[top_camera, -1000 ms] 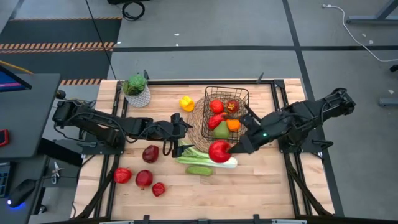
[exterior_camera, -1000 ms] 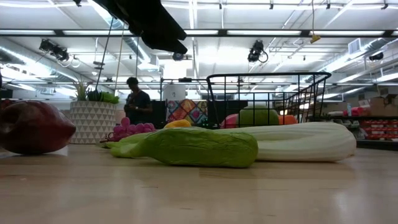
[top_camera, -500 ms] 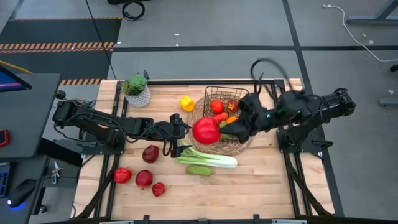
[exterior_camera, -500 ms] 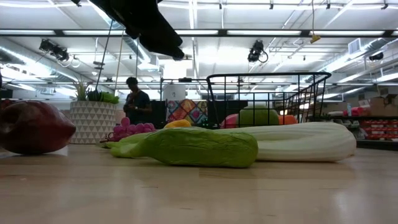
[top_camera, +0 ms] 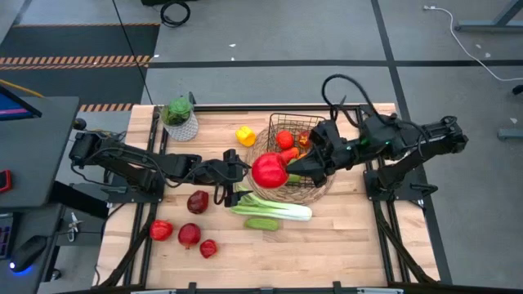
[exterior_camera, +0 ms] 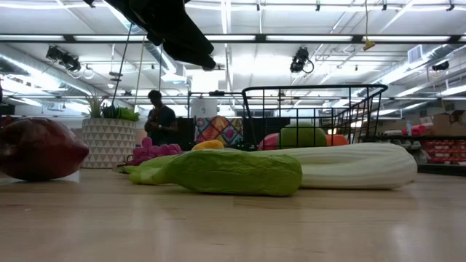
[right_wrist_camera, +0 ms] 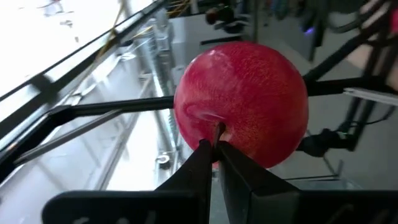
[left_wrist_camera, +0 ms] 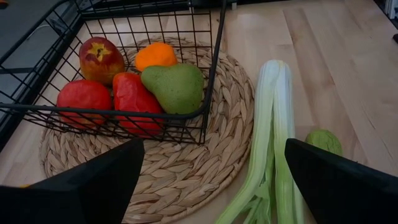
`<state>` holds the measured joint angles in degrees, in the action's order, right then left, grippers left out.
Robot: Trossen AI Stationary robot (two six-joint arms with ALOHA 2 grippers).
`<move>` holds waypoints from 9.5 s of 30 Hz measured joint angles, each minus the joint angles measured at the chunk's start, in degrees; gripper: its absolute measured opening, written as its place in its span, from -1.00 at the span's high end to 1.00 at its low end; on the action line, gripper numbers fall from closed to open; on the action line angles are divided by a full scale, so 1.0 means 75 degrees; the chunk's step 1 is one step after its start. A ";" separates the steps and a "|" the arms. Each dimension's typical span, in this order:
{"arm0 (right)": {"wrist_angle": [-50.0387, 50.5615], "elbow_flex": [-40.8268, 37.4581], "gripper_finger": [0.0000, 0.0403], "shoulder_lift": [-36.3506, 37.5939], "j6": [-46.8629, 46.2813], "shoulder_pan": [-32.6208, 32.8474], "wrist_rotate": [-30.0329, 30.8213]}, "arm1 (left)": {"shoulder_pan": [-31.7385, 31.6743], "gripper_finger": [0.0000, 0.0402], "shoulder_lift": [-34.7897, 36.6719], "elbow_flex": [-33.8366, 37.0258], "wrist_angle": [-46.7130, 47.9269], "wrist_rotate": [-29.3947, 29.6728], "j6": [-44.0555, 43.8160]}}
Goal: Build produce basket
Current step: Put the apple into the wire basket, then put the bottom right apple into the wire basket
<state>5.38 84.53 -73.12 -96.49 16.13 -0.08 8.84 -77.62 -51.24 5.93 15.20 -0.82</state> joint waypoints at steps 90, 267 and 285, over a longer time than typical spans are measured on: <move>0.3283 -0.4852 0.84 0.0000 0.3925 -0.4218 -0.1510 | -0.0006 -0.97 0.0000 -0.0006 0.0012 0.0000 -0.0003; 0.2082 -0.3025 -0.15 -0.0079 1.3806 0.0025 0.5400 | 0.5516 -0.97 -0.3369 -0.3561 0.5940 0.0251 -0.1137; 0.2016 -0.3025 -0.15 -0.0082 1.3487 0.0028 0.5196 | 0.5438 -0.97 -0.4380 -0.3552 0.6210 0.0140 -0.0547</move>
<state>20.50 61.84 -73.73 4.67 16.34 38.89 49.63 -110.48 -77.89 52.51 16.25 -4.92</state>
